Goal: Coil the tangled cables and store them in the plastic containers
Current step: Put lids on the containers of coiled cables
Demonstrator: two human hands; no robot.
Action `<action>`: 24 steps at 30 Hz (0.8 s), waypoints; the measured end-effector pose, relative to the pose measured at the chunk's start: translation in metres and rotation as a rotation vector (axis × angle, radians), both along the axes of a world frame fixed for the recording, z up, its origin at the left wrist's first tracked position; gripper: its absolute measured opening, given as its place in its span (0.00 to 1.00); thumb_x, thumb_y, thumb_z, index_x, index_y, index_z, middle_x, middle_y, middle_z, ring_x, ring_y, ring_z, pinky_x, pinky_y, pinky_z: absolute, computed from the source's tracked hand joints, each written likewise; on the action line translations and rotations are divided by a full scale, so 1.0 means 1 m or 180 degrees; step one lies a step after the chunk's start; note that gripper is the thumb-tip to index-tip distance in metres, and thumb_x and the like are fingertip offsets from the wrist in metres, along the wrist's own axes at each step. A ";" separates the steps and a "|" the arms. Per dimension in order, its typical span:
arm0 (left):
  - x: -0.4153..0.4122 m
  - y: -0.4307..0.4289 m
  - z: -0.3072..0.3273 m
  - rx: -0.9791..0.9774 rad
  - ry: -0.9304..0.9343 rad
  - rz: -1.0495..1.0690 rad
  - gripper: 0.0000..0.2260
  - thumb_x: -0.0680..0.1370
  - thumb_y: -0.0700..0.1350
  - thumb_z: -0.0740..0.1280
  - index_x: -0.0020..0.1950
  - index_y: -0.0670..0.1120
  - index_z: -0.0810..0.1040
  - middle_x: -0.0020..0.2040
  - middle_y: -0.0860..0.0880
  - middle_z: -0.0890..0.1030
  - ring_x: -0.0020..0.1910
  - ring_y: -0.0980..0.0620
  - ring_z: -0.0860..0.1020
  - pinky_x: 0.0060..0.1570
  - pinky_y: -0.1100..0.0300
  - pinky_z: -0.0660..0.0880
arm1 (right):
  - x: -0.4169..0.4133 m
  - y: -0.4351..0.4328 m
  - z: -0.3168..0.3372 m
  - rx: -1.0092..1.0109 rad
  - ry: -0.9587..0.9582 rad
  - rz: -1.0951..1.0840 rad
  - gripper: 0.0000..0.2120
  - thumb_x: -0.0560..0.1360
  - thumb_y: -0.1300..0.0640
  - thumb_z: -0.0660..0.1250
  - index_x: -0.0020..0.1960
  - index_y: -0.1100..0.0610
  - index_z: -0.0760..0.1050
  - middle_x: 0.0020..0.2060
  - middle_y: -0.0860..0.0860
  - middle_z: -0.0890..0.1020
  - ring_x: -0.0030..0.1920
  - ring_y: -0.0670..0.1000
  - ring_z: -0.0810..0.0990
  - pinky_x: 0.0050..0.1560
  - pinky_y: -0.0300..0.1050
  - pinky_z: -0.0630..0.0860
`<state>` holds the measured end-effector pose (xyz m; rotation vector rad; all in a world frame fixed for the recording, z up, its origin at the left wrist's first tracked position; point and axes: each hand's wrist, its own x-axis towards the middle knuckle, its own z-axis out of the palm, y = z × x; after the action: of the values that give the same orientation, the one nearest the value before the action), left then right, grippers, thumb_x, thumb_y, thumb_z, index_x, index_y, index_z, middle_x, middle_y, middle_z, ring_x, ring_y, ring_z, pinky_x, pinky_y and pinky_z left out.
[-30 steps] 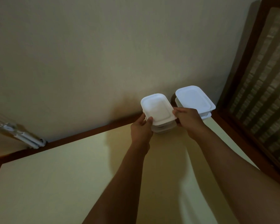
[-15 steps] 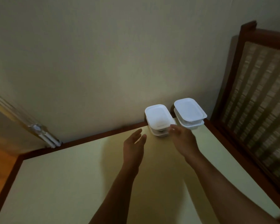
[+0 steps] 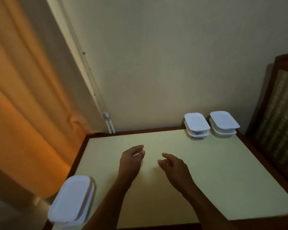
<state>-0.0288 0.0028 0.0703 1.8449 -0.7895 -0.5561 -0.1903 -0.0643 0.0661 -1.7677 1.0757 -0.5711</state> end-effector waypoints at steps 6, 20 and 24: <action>0.053 0.094 0.016 0.0149 -0.0338 0.0331 0.13 0.82 0.45 0.68 0.66 0.50 0.82 0.64 0.53 0.82 0.64 0.53 0.78 0.69 0.49 0.74 | 0.045 0.066 0.001 0.0139 0.0006 0.0407 0.22 0.81 0.47 0.66 0.73 0.51 0.73 0.60 0.50 0.82 0.57 0.47 0.80 0.55 0.40 0.73; 0.160 0.250 -0.036 0.0828 -0.0480 0.0667 0.17 0.79 0.41 0.70 0.68 0.46 0.78 0.60 0.54 0.78 0.58 0.52 0.76 0.54 0.59 0.68 | 0.163 0.180 -0.044 0.0657 0.0322 0.0896 0.30 0.78 0.41 0.67 0.77 0.50 0.67 0.72 0.52 0.74 0.67 0.54 0.76 0.67 0.56 0.75; 0.173 0.266 -0.057 0.0646 0.0182 0.0556 0.20 0.80 0.40 0.70 0.72 0.46 0.74 0.64 0.46 0.80 0.58 0.47 0.80 0.49 0.54 0.81 | 0.180 0.199 -0.061 0.0695 0.0407 0.1001 0.28 0.79 0.41 0.66 0.76 0.48 0.67 0.69 0.51 0.78 0.63 0.53 0.79 0.63 0.56 0.78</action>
<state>0.1446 0.2693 0.0133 2.0508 -0.5429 -0.5909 -0.0107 0.1349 0.0046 -1.7503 0.8838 -0.1437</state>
